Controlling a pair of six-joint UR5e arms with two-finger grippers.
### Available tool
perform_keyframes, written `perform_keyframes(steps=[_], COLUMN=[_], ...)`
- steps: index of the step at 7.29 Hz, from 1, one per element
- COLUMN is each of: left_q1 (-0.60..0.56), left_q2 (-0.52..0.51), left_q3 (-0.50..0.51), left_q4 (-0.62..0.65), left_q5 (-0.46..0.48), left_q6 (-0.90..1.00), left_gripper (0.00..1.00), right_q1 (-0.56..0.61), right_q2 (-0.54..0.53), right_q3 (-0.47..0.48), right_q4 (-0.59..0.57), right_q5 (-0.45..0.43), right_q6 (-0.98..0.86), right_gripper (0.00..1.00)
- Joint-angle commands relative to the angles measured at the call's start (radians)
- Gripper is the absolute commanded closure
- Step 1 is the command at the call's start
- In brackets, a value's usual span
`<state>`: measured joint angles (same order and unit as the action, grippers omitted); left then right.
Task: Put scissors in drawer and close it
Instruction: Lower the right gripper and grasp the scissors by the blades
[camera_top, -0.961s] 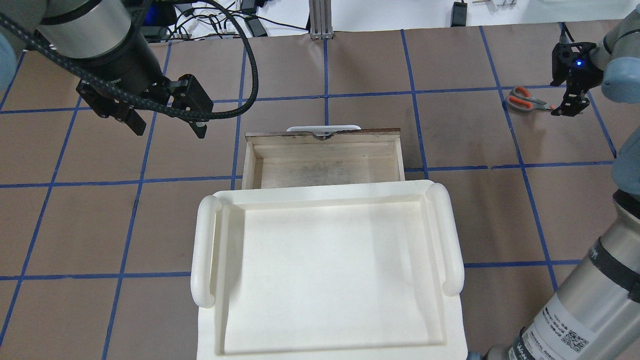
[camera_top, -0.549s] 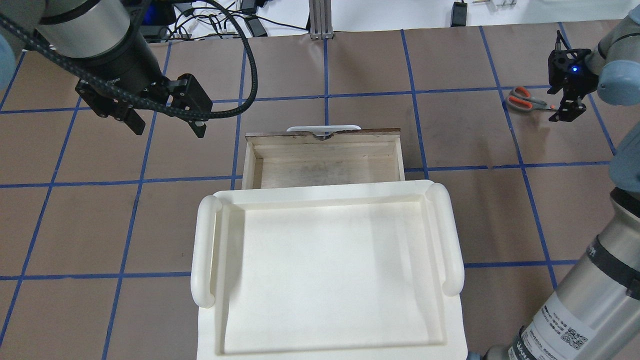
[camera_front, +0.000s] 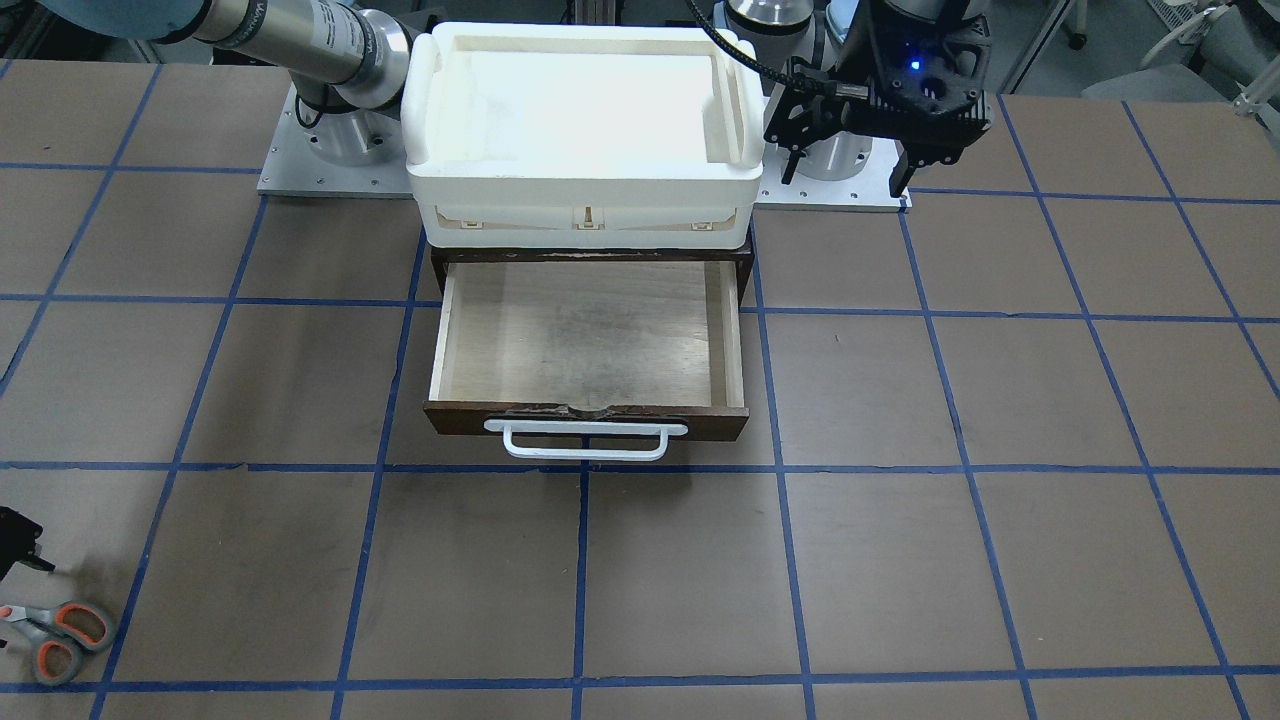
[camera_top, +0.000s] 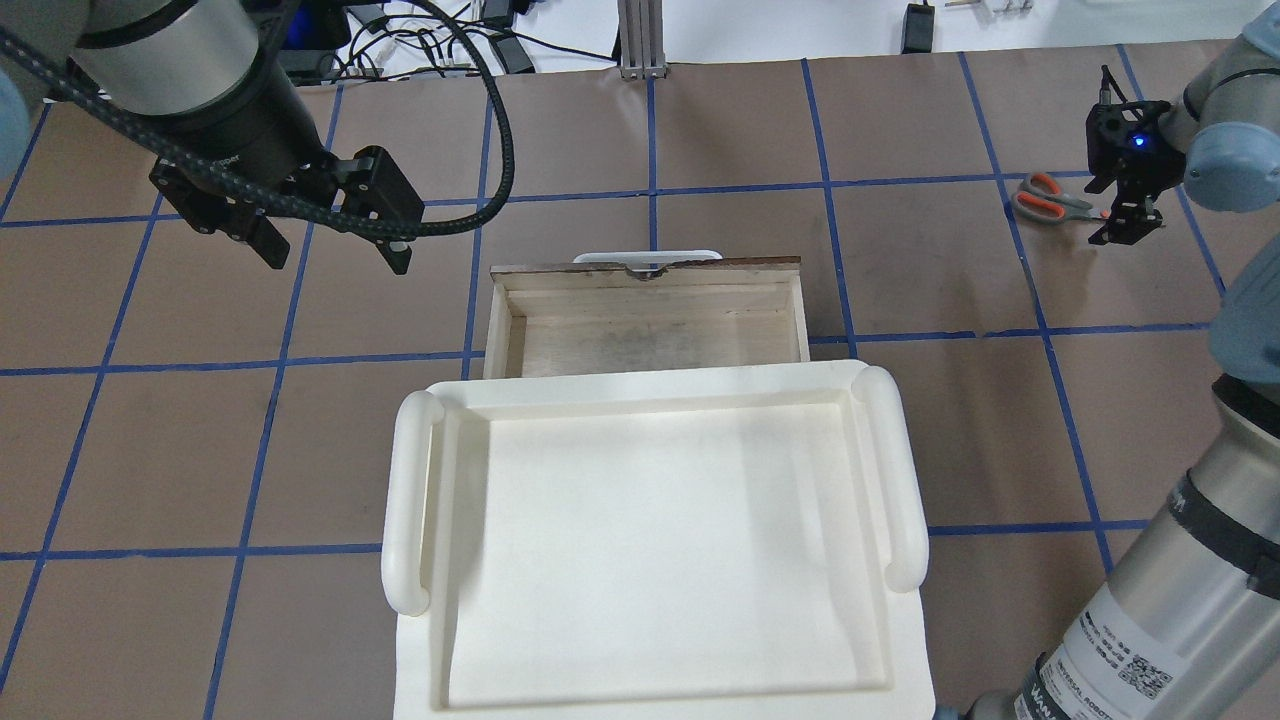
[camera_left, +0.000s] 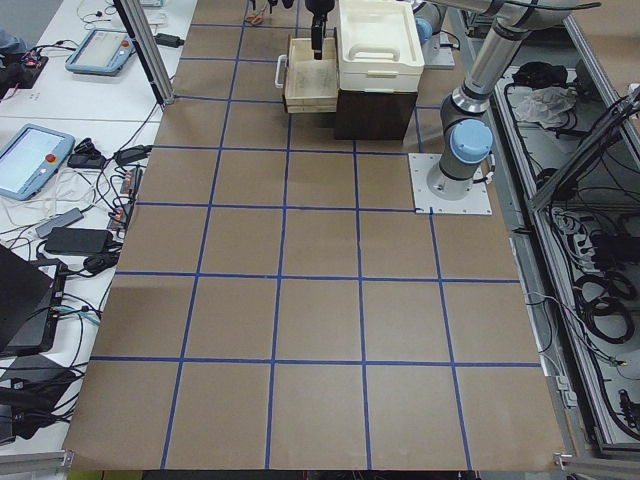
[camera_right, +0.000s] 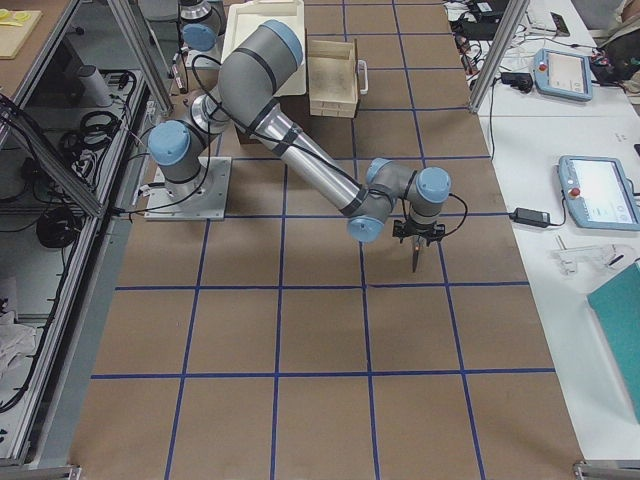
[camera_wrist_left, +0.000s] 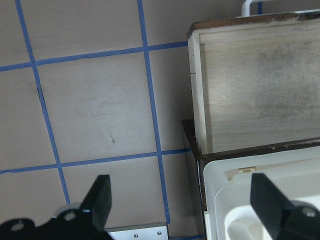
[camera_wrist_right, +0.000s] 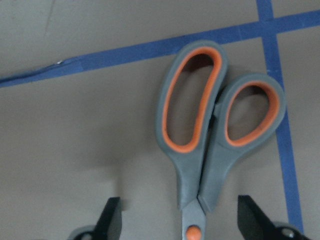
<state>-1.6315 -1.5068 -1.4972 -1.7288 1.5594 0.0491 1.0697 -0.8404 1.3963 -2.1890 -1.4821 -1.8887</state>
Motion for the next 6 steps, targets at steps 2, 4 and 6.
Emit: perform_keyframes(steps=[2, 4, 6], left_q1=[0.001, 0.001, 0.002], left_q2=[0.0, 0.0, 0.0], left_q3=[0.0, 0.0, 0.0], left_q4=[0.0, 0.0, 0.0], left_q5=[0.001, 0.001, 0.001], left_q6=[0.0, 0.0, 0.002], left_gripper=[0.0, 0.0, 0.0], right_q1=[0.004, 0.027, 0.044], right_q2=[0.01, 0.001, -0.019], right_q3=[-0.011, -0.013, -0.013], right_q4=[0.02, 0.025, 0.032], right_q5=[-0.018, -0.084, -0.107], right_q6=[-0.001, 0.002, 0.0], right_gripper=[0.36, 0.86, 1.0])
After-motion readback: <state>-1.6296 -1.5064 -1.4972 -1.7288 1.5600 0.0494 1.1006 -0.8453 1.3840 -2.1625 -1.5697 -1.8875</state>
